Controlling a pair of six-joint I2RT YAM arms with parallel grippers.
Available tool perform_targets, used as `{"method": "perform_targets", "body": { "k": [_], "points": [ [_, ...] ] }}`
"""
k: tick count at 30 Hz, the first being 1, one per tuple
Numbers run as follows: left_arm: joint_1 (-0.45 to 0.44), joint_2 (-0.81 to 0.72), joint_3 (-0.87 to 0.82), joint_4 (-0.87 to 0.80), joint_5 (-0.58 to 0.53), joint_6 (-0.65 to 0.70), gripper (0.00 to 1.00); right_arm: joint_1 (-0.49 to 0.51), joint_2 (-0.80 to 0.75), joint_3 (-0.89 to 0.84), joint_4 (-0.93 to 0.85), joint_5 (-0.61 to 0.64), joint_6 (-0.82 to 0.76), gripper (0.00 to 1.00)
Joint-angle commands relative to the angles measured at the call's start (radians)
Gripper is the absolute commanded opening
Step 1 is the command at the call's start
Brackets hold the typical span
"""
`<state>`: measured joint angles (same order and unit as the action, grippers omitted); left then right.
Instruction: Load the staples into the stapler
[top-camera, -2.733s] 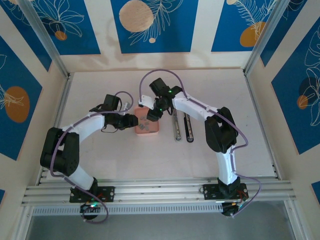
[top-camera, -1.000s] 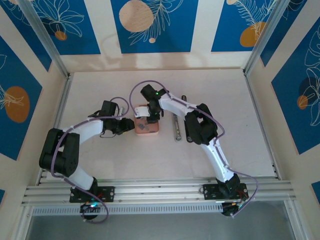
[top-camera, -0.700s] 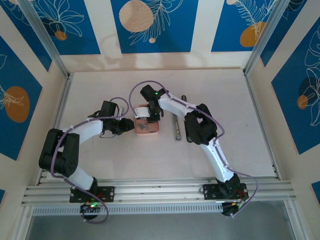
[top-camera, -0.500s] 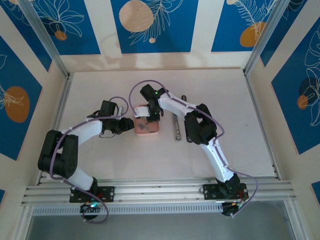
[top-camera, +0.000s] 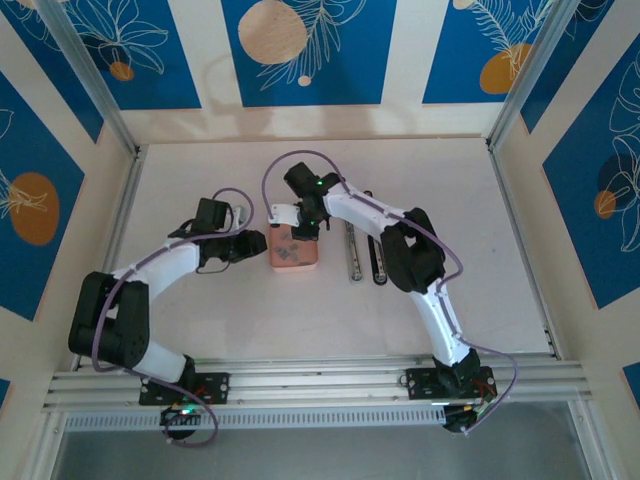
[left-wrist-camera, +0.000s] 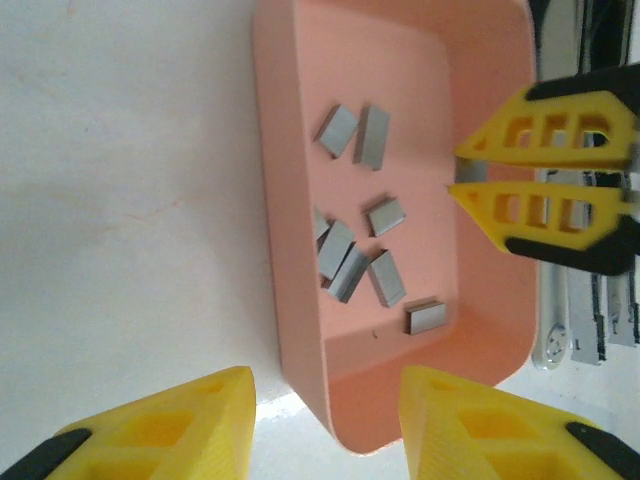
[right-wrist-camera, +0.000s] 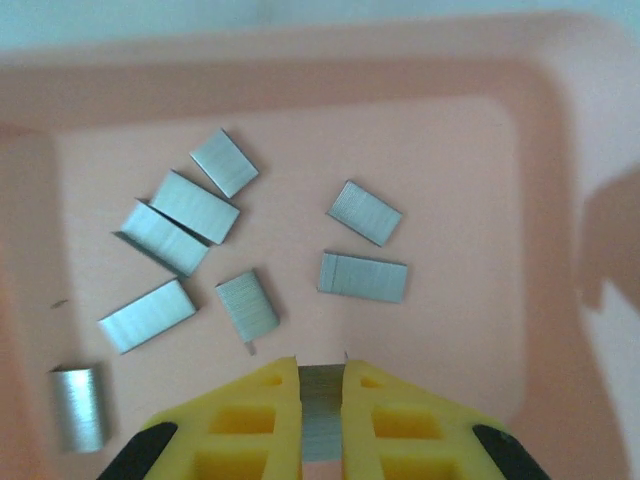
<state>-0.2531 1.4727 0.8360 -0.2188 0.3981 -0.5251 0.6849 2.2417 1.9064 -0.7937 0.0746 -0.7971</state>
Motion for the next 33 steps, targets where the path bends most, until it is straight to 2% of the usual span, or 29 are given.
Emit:
{"method": "perform_targets", "body": {
  "k": [1, 9, 16, 21, 25, 33],
  "points": [
    [0.009, -0.045, -0.004, 0.040, 0.000, 0.043, 0.43, -0.008, -0.135, -0.067, 0.077, -0.057, 0.121, 0.12],
    [-0.030, -0.078, 0.008, 0.127, 0.025, 0.138, 0.43, -0.015, -0.390, -0.341, 0.222, -0.034, 0.361, 0.12],
    [-0.124, -0.076, 0.041, 0.166, 0.013, 0.260, 0.44, -0.015, -0.635, -0.641, 0.313, 0.032, 0.666, 0.12],
    [-0.177, -0.077, 0.037, 0.211, 0.001, 0.315, 0.44, 0.009, -0.796, -0.830, 0.301, 0.137, 0.922, 0.12],
    [-0.205, -0.066, 0.035, 0.234, -0.008, 0.327, 0.44, 0.044, -0.897, -0.942, 0.222, 0.221, 1.179, 0.12],
    [-0.236, -0.040, 0.032, 0.264, -0.022, 0.325, 0.44, 0.127, -0.953, -1.090, 0.105, 0.253, 1.534, 0.12]
  ]
}}
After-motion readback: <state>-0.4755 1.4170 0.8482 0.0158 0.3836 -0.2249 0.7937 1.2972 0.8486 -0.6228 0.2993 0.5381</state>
